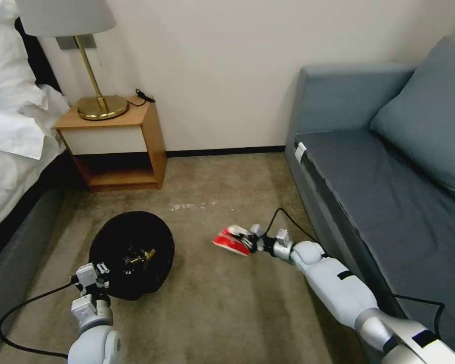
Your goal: Pick up the trash bin, then pick up the garbage on the floor and place it into the trash bin.
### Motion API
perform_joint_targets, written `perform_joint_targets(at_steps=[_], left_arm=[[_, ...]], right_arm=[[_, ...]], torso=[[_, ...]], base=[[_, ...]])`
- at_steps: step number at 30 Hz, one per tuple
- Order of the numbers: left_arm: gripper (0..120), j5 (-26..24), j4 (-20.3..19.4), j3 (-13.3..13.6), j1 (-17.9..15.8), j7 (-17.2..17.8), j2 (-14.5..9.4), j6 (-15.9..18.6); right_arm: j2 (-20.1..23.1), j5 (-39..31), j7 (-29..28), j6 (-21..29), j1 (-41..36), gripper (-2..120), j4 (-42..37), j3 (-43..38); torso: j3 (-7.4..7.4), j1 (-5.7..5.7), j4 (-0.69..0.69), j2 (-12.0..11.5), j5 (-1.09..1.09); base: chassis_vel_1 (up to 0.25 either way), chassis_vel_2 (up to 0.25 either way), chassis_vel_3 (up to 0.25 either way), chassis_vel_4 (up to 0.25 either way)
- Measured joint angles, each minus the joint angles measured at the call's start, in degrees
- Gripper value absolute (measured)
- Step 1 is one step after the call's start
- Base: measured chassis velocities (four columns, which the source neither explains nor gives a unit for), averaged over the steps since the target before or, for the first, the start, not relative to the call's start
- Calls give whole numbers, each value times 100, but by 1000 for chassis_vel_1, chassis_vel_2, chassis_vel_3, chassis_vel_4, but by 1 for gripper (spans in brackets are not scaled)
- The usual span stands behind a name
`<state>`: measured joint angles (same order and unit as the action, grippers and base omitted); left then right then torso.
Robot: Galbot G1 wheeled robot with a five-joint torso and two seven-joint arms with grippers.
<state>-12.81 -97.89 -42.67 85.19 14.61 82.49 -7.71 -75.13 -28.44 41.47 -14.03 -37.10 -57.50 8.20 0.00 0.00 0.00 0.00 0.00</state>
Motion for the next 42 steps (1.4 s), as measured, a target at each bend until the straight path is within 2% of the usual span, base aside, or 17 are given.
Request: perform_joint_targets(at_steps=[4,6,9,13,22,30,34,39,42], left_arm=[[3,0,-3,18,22,-26,-1,4],[3,5,-10,49,26,-72,7,24],[3,9,-10,64,22,-85,16,28],[3,19,-11,92,-5,-94,33,38],[3,-5,-168,168,28,-100,36,76],[3,47,-216,287,182,-109,77,58],[3,48,-219,290,256,-108,77,13],[3,44,-250,281,261,-87,80,10],[3,42,-285,278,260,-68,92,11]], right_arm=[[-159,-484,33,160,-92,0,-527,169],[-391,-789,77,304,-107,0,-821,317],[-518,-877,92,344,-85,0,-872,384],[-792,-1077,505,476,27,0,-779,513],[-1125,-703,434,373,51,0,-371,712],[-1308,182,-436,-169,28,0,21,758],[-1225,479,-637,-323,-38,21,-45,798],[-1151,482,-614,-334,-85,33,-152,808],[-1066,482,-565,-339,-128,48,-271,814]], torso=[[-1,0,1,0,-2],[-1,0,1,0,-2],[0,0,1,0,-1],[0,0,1,0,-1],[0,0,0,0,-1],[0,0,0,0,0],[0,0,0,0,0],[0,0,0,0,0],[0,0,0,0,0]], base=[[0,0,0,0],[0,0,0,0],[0,0,0,0],[0,0,0,0],[0,0,0,0],[0,0,0,0],[0,0,0,0],[0,0,0,0],[0,0,0,0]])
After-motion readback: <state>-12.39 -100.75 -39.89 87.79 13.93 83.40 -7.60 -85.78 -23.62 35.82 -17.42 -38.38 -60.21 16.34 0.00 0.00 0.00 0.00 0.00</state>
